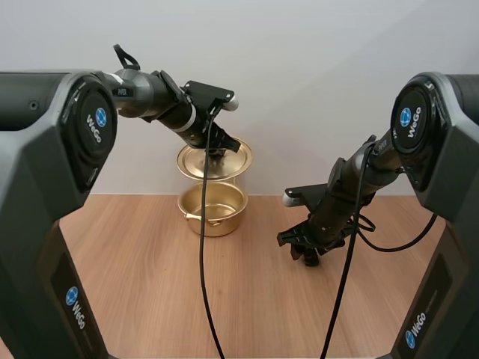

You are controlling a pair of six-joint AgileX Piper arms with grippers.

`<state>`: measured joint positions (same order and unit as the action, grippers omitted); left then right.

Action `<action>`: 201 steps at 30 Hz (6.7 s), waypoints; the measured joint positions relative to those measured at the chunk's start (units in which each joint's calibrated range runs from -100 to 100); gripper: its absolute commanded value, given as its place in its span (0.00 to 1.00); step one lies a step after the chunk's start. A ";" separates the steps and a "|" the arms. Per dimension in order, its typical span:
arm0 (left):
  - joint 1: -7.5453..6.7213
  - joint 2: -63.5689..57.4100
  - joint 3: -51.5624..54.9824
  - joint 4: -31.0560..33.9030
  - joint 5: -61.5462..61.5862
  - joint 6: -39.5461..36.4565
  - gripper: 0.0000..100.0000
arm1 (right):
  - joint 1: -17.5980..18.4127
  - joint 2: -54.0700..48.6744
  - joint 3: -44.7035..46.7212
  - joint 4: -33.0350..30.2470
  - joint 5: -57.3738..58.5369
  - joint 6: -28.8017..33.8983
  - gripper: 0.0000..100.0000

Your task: Open the pot, put the car inside, and close it

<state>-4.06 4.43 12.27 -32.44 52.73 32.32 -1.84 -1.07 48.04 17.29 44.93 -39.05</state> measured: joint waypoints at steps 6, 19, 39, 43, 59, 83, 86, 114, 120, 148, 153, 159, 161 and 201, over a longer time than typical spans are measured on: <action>0.22 -8.07 0.00 0.00 0.46 0.00 0.00 | -0.34 1.48 0.00 -0.37 -0.12 2.42 0.00; 0.22 -24.10 -2.24 0.00 -0.32 -2.35 0.00 | -0.43 -4.19 -10.06 1.22 4.70 1.46 0.00; 1.23 -36.99 -10.83 1.91 2.83 -6.34 0.00 | 13.57 12.76 -39.62 5.98 6.15 -5.28 0.00; 3.68 -37.48 -12.24 0.86 2.27 -6.34 0.00 | 14.13 19.65 -42.03 5.98 7.36 -5.28 0.00; 5.03 -35.19 -13.78 -2.06 8.13 -7.05 0.00 | 12.98 17.20 -42.50 6.90 11.17 -4.70 0.00; -0.88 -15.24 3.97 3.93 1.75 -8.96 0.00 | -2.42 -27.85 -9.53 9.41 1.99 -4.21 0.00; -0.88 -11.34 3.97 2.62 2.70 -7.72 0.00 | -2.42 -32.60 -6.64 8.92 1.66 -4.21 0.00; -0.88 5.70 9.76 2.21 -9.82 -4.55 0.00 | -2.42 -36.17 -3.57 8.84 2.38 -4.21 0.00; -0.88 8.13 9.76 2.21 -14.12 -3.87 0.00 | -2.42 -36.17 -3.57 8.84 2.76 -4.21 0.00; 3.29 -14.73 9.48 3.89 3.22 -9.19 0.00 | -2.42 -40.04 -3.57 13.76 2.99 -1.41 0.00; 3.45 -24.61 9.48 3.07 12.72 -13.81 0.00 | -1.20 -47.06 -3.40 14.60 -3.03 -1.41 0.00; 2.85 -35.74 17.25 2.68 12.20 -21.81 0.00 | -0.56 -54.68 3.86 19.05 -10.44 -1.51 0.00; 1.95 -39.76 21.43 5.08 7.84 -24.72 0.00 | -0.56 -57.36 7.50 19.52 -15.61 -2.49 0.00; 3.28 -104.43 87.73 16.02 -27.73 -31.64 0.00 | 7.36 -87.15 30.39 3.29 -0.10 -4.55 0.00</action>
<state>-0.78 -100.00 100.00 -16.42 25.00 0.68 5.52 -88.22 78.43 20.58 44.84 -43.60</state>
